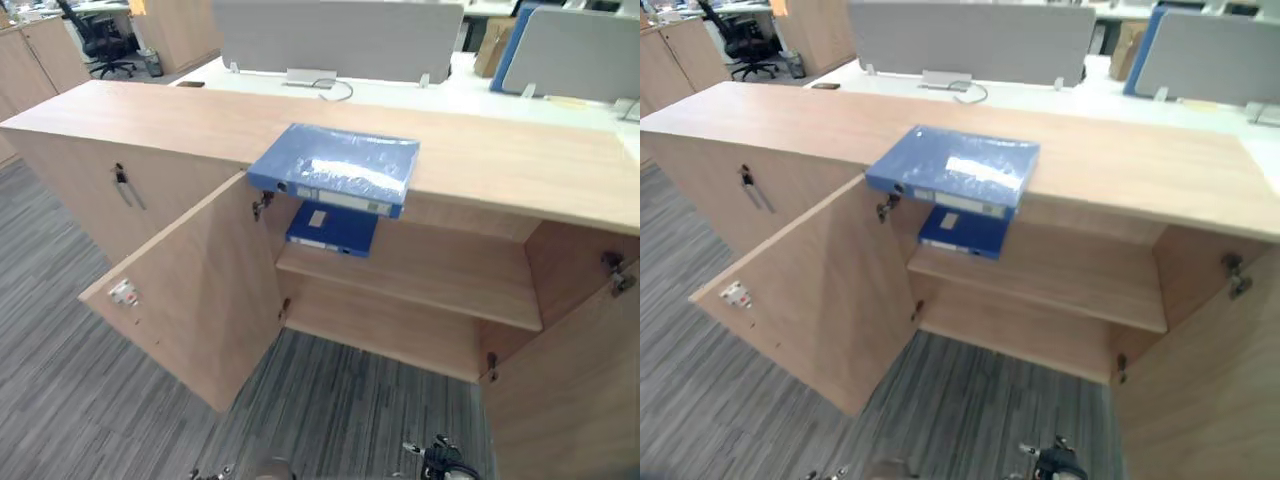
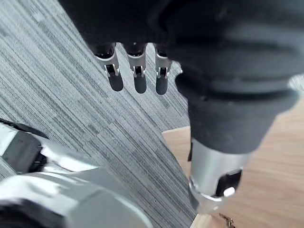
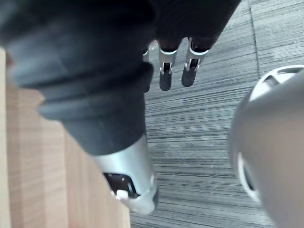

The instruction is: Walk over to the cabinet, pick up the folder, carry it to the office cabinet, place the folder inside the office cabinet, then close the office cabinet door

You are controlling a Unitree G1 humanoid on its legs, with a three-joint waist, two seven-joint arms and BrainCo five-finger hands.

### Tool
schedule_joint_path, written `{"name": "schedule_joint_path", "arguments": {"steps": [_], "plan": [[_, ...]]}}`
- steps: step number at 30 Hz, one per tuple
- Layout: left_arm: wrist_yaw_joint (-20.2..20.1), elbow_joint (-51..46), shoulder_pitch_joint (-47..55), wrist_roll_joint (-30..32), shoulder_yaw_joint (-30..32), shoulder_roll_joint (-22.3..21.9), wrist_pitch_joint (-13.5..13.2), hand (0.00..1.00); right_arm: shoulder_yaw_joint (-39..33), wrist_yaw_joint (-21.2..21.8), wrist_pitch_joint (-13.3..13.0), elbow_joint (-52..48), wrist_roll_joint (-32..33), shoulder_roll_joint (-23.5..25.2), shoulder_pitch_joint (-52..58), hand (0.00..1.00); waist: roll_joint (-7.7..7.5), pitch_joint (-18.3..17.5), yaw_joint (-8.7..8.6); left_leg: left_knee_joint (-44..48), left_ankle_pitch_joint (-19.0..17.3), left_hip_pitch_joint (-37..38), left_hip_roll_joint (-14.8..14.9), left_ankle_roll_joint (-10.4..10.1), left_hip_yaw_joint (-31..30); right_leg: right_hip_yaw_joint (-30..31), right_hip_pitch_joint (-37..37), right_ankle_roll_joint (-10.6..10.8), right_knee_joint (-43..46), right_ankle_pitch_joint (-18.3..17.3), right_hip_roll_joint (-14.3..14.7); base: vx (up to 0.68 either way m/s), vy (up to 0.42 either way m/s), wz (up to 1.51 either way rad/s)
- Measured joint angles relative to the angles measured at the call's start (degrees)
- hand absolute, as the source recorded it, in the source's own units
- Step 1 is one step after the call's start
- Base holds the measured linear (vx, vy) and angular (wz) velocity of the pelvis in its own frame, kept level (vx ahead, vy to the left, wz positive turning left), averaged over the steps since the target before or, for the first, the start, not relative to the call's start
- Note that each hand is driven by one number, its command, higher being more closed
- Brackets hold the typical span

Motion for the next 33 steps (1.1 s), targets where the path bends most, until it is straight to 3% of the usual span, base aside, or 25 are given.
{"name": "schedule_joint_path", "arguments": {"steps": [3, 6, 8, 9, 10, 12, 13, 17, 21, 24, 25, 26, 29, 30, 33], "plan": [[0.06, 0.02, -0.05, 0.02, -1.46, 0.66, -0.08, 0.0, -0.1, -0.33, 0.17, 1.82, 0.71, -0.04, -1.19, 0.0, -0.21, 0.17, 0.22, -3.3, -0.51, -4.89, 0.16, 1.04, 1.63, 1.74, 3.83, 0.76, -4.02, 0.51, -0.81, 0.29, 0.037, -0.26], [0.58, 0.12, 0.11, -0.28, -2.04, 0.78, -0.09, 0.0, -0.66, -0.82, 0.42, 3.7, 1.09, 0.4, -3.32, 0.0, -0.56, 1.0, 1.15, -19.73, -1.23, -5.31, -2.41, 1.67, 1.84, 4.84, 6.62, 1.09, -5.49, 0.72, -3.01, 0.35, 0.176, -0.47], [0.69, 0.17, 0.18, -0.26, -2.34, 0.7, -0.16, 0.0, -0.65, -0.99, 0.38, 3.69, 1.09, 0.5, -3.85, 0.0, -0.58, 1.3, 1.65, -30.79, 1.38, -4.99, -4.61, 1.53, 0.55, 6.13, 7.62, 2.19, -5.7, 0.8, -4.64, 0.28, 0.259, -0.46], [0.75, 0.62, 0.89, -0.25, -2.78, 0.5, -0.41, 0.0, -0.67, -1.03, 0.34, 3.67, 1.09, 0.63, -3.95, 0.0, -0.22, 1.16, 1.78, -38.08, 10.0, -4.29, -5.13, 1.39, -1.24, 7.16, 8.05, 4.46, -6.07, 0.53, -4.57, 0.34, 0.345, -0.45], [0.7, 1.3, 0.58, -0.42, -2.67, 2.28, -0.62, 0.0, -0.6, -1.07, 0.26, 3.72, 1.09, 2.15, -4.07, 0.0, -2.58, 1.33, 1.72, -38.32, 10.27, -3.61, -6.77, 1.64, -0.6, 8.25, 9.04, 6.92, -6.93, -0.08, -6.27, 0.29, 0.271, -0.38], [0.69, 1.44, 0.63, -0.39, -2.65, 3.29, -0.64, 0.0, -0.05, -1.02, 0.25, 3.69, 1.06, 3.2, -4.09, 0.0, -4.84, 0.83, 1.9, -42.21, 10.53, -2.09, -8.31, 2.51, 1.53, 9.6, 7.74, 7.77, -6.99, 1.6, -8.83, 0.26, 0.234, -0.42], [0.69, 2.22, 0.6, -0.26, -2.64, 3.39, -0.66, 0.0, -0.04, -0.95, 0.21, 3.43, 1.06, 3.59, -4.34, 0.0, -4.71, 0.66, 1.96, -46.57, 11.35, 0.88, -9.25, 3.74, 3.57, 10.73, 6.99, 7.57, -7.03, 4.64, -9.85, 0.26, 0.272, -0.61], [0.12, 3.78, 0.77, -0.39, -4.27, 4.4, -0.73, 0.0, 1.53, -0.14, -0.01, 3.09, 0.97, 3.92, -2.28, 0.0, -4.8, -1.9, 1.73, -56.53, 14.27, 6.92, -12.61, 5.98, 6.32, 10.79, 7.56, 7.63, -9.1, 8.32, -12.63, 0.2, 0.216, -0.35], [-3.71, 2.63, -0.09, -10.51, -9.82, 5.58, -1.35, 0.0, 1.63, 1.06, 0.13, 2.94, 0.79, 3.61, -0.63, 0.0, -4.58, -2.71, 1.47, -61.32, 16.29, 9.41, -15.01, 6.98, 5.94, 10.51, 7.34, 8.12, -7.38, 8.77, -14.52, 0.12, 0.088, 0.07], [-8.39, -11.45, 3.73, -20.31, -22.74, 7.53, -1.5, 0.0, 2.35, 2.56, 0.71, -0.83, -0.88, 2.78, 1.27, 0.0, -3.81, -2.04, 1.69, -63.07, 15.94, 11.98, -14.88, 6.77, 5.8, 13.42, -0.17, 7.32, 9.84, 9.35, -16.98, 0.01, 0.059, -0.05], [-11.89, -16.91, 4.71, -23.78, -26.87, 8.38, -1.65, 0.0, 2.96, 3.26, 1.16, -1.95, -2.2, 2.29, 1.54, 0.0, -3.53, -1.59, 1.58, -63.97, 15.7, 13.6, -14.56, 6.55, 6.08, 15.53, -3.48, 5.44, 17.3, 10.04, -18.1, -0.03, 0.058, -0.18], [-14.75, -22.1, 5.88, -26.34, -30.04, 9.19, -1.71, 0.0, 4.77, 3.74, 1.44, -2.74, -3.63, 1.75, 1.8, 0.0, -3.47, -1.63, 1.1, -63.86, 15.25, 14.3, -14.25, 6.26, 6.52, 15.95, -5.31, 5.52, 20.27, 9.28, -18.58, -0.05, 0.054, -0.16], [-18.99, -31.74, 7.9, -30.2, -34.68, 10.98, -1.86, 0.0, 7.64, 4.42, 1.51, -3.22, -4.25, 1.33, 1.27, 0.0, -3.44, -1.6, -0.66, -63.86, 14.66, 14.76, -13.69, 6.53, 6.59, 15.69, -6.57, 7.58, 15.75, 7.46, -17.12, -0.03, -0.016, -0.05], [-20.35, -35.57, 9.09, -31.75, -35.96, 11.7, -1.87, 0.0, 9.29, 4.43, 1.57, -3.21, -4.85, 1.17, 1.2, 0.0, -3.55, -1.7, -0.99, -63.65, 14.51, 14.81, -13.37, 5.9, 6.83, 16.1, -6.19, 7.81, 10.12, 7.84, -15.2, 0.03, -0.102, -0.14], [-22.17, -41.71, 12.6, -35.92, -37.82, 12.05, -1.76, 0.0, 12.69, 4.37, 1.82, -1.63, -6.0, 0.81, 0.83, 0.0, -3.67, -2.93, -0.48, -62.78, 14.06, 14.1, -11.93, 4.04, 7.96, 15.4, -2.34, 8.67, -1.89, 7.33, -12.23, 0.11, -0.164, -0.26]]}}
